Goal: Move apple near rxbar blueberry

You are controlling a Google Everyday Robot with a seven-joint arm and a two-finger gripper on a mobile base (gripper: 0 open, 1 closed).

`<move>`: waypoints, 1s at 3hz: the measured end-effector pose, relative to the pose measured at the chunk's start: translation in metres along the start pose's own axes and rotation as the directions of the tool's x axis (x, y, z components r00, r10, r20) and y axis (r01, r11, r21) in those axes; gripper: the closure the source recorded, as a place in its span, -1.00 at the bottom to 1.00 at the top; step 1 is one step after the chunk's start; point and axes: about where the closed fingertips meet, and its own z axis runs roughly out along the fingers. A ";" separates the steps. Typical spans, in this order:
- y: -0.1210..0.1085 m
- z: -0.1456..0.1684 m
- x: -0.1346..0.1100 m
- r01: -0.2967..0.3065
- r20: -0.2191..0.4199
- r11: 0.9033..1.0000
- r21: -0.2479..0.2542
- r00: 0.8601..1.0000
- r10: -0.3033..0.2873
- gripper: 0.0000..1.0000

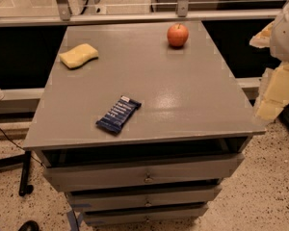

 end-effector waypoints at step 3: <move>-0.044 0.038 -0.020 0.013 0.085 0.999 0.049 0.996 -0.017 -1.00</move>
Offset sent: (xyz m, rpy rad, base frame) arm 0.0478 0.0136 -0.0251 0.0551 -0.0528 0.0369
